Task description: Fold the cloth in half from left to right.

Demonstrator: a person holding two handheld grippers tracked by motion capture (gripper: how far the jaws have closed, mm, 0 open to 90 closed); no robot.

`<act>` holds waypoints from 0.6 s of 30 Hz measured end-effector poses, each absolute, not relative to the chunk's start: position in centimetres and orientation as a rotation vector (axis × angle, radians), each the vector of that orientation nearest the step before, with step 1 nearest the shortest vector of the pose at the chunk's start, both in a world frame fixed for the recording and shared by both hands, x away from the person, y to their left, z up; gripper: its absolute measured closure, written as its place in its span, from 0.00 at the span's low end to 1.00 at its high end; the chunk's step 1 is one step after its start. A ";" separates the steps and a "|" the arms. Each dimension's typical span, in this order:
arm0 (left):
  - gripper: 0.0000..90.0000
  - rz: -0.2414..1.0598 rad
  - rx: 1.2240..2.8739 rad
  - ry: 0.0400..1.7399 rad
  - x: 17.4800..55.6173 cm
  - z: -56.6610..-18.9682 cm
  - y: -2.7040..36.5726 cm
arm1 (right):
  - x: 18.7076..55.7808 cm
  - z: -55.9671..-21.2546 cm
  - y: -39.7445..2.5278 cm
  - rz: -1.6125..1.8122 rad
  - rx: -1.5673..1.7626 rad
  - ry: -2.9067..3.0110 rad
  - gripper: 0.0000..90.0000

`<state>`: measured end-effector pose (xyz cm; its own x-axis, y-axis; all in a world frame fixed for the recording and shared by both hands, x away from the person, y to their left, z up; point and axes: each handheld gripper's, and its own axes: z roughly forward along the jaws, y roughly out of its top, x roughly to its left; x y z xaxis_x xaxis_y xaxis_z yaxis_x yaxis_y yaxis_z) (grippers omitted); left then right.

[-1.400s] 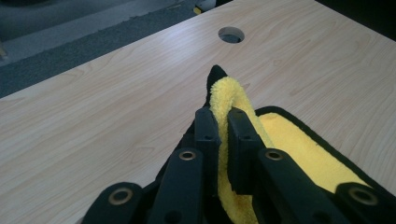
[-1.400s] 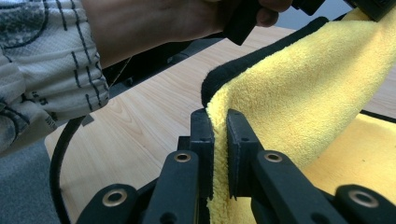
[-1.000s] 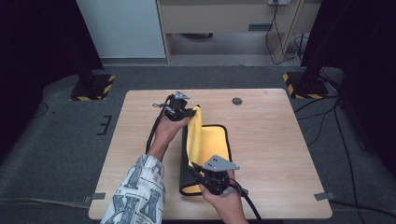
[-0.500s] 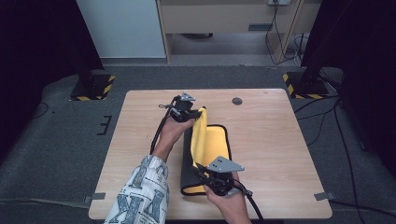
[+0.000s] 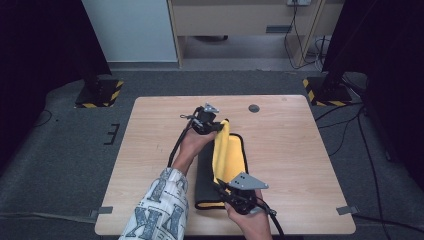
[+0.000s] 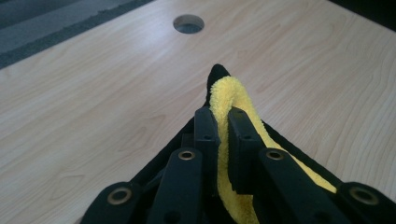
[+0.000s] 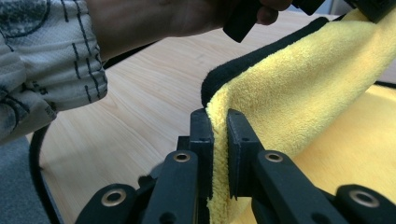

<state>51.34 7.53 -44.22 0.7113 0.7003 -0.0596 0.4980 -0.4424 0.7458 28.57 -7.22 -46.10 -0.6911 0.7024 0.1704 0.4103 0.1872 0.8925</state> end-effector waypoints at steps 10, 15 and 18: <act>0.93 0.301 2.159 0.902 51.5 -45.8 5.0 | 28.4 -47.5 -9.4 1.458 1.105 2.190 0.92; 0.93 0.288 2.175 0.902 51.5 -46.6 4.2 | 28.2 -48.2 -9.9 1.440 1.130 2.196 0.92; 0.93 0.309 2.191 0.899 51.4 -46.8 3.9 | 28.2 -48.6 -10.0 1.437 1.137 2.197 0.92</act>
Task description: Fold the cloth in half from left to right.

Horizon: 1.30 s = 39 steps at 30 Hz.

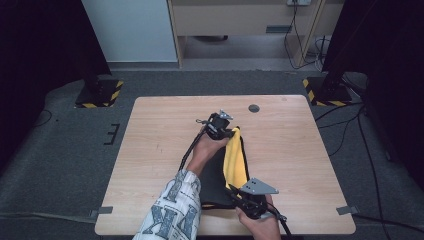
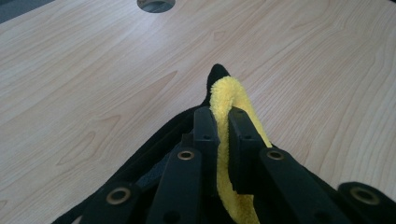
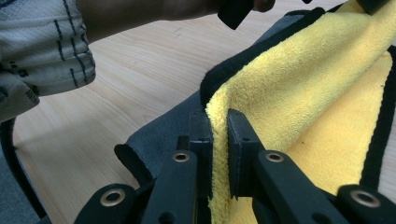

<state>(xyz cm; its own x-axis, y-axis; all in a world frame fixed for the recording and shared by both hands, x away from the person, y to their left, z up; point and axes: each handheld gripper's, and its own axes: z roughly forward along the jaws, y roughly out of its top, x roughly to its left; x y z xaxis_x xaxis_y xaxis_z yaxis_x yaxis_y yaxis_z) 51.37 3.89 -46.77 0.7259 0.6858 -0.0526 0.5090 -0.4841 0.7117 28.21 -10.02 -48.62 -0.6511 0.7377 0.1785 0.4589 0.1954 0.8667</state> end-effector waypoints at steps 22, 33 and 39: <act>0.91 0.286 2.189 0.955 51.9 -48.2 4.6 | 28.6 -49.6 -10.5 1.392 1.201 2.213 0.88; 0.78 0.211 2.118 0.971 51.6 -48.7 2.9 | 28.7 -51.1 -12.8 1.291 1.314 2.211 0.66; 0.70 0.195 2.079 0.970 51.3 -48.5 2.5 | 28.9 -51.4 -13.8 1.243 1.362 2.203 0.52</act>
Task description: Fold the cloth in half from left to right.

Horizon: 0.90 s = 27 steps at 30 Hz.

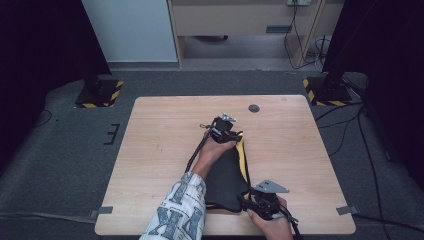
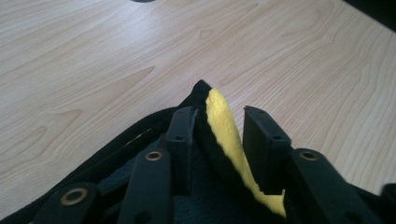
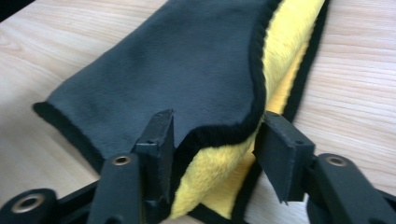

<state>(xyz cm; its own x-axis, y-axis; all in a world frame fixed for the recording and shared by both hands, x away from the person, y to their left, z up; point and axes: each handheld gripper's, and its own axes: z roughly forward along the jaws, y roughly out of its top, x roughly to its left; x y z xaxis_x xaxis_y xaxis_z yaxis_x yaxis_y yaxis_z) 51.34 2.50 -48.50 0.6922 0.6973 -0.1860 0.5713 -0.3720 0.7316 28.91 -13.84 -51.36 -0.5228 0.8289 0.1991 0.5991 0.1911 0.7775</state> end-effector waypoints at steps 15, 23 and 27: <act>0.59 0.277 2.056 0.912 50.6 -46.8 2.8 | 29.6 -51.3 -16.1 1.218 1.397 2.151 0.28; 0.48 0.362 2.073 0.868 49.7 -45.6 4.5 | 30.9 -50.6 -16.4 1.261 1.360 2.192 0.13; 0.40 0.383 2.080 0.855 49.0 -45.1 6.2 | 32.4 -50.0 -16.3 1.291 1.308 2.222 0.12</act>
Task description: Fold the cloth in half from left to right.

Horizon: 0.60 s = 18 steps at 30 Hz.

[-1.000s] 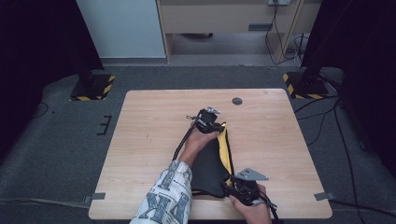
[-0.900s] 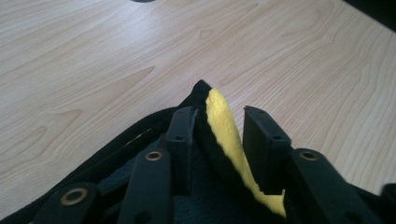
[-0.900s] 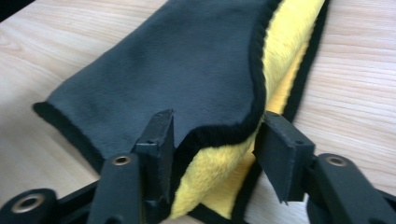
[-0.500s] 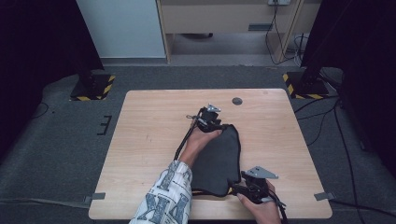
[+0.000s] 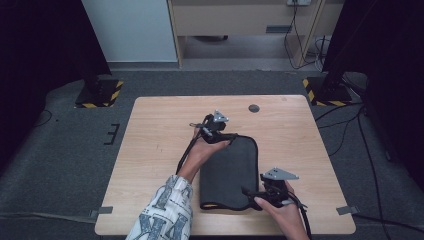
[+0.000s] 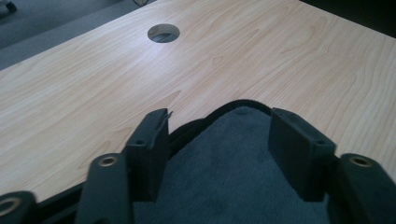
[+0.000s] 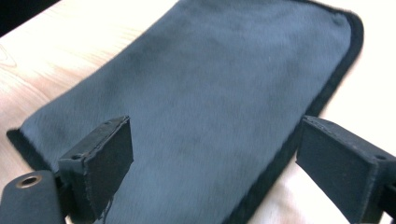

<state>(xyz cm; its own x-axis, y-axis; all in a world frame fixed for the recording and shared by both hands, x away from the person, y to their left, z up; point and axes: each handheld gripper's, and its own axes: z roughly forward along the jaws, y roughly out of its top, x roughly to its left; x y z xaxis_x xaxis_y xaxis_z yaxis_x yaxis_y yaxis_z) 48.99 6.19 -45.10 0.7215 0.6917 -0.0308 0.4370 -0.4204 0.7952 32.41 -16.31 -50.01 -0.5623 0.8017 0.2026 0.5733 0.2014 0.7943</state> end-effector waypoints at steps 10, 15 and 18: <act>0.21 0.411 2.076 0.859 48.4 -45.1 10.2 | 35.9 -48.6 -15.5 1.272 1.263 2.232 0.16; 0.20 0.410 2.078 0.896 48.2 -45.3 11.4 | 37.0 -48.2 -15.4 1.250 1.250 2.231 0.18; 0.22 0.429 2.079 0.913 48.0 -45.3 12.1 | 38.1 -47.9 -15.2 1.215 1.217 2.249 0.20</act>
